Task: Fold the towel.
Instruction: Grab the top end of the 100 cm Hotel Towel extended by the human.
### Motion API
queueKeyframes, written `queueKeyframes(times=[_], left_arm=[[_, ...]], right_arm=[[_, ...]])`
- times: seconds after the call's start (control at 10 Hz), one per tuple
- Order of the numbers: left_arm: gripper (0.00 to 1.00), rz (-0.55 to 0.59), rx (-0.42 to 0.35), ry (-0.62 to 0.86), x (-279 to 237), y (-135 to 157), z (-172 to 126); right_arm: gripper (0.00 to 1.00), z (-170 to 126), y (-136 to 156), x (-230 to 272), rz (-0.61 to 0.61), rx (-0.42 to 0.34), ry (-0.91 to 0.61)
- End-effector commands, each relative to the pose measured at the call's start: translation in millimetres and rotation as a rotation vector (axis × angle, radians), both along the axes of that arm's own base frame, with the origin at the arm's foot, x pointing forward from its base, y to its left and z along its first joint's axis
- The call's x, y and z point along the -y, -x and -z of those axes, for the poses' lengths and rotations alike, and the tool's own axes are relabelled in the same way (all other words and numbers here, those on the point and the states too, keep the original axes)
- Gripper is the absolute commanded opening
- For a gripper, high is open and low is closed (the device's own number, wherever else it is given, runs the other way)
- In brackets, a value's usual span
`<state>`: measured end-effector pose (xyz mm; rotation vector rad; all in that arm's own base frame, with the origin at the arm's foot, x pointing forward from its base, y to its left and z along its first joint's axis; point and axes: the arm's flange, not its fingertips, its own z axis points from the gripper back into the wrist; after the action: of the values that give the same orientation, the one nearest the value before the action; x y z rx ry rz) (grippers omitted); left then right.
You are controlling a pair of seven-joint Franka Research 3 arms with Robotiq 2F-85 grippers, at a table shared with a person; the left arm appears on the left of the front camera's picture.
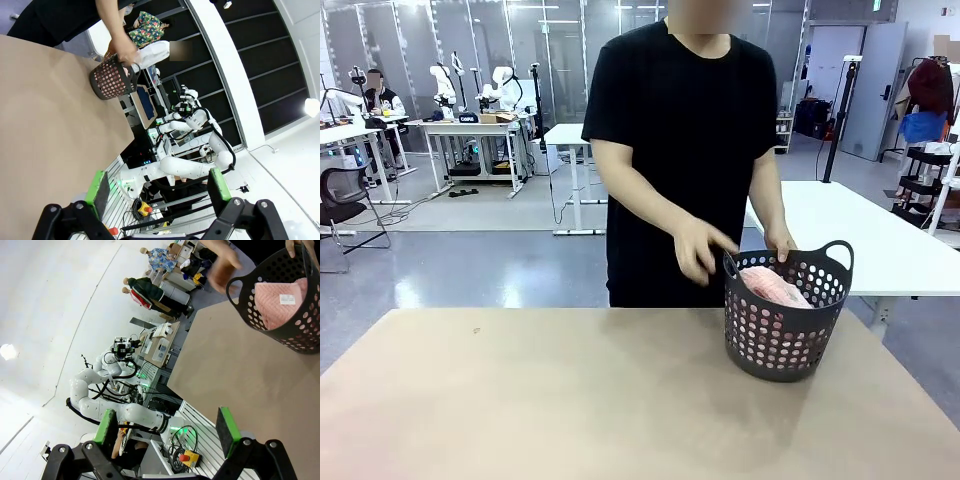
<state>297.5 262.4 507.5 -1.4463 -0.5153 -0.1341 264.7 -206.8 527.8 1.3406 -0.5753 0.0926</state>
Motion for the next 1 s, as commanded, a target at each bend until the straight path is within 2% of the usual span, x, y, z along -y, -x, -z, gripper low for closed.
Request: queueKeyframes(times=[0.0,0.9], left_arm=[[1.0,0.008,0.005,0.006,-1.6,1.4,0.4],[1.0,0.008,0.005,0.006,-1.6,1.4,0.4]], right_arm=[[1.0,-2.3,-0.6,0.8,-0.002,0.025,-0.004],[1.0,-2.3,-0.6,0.8,-0.002,0.025,-0.004]])
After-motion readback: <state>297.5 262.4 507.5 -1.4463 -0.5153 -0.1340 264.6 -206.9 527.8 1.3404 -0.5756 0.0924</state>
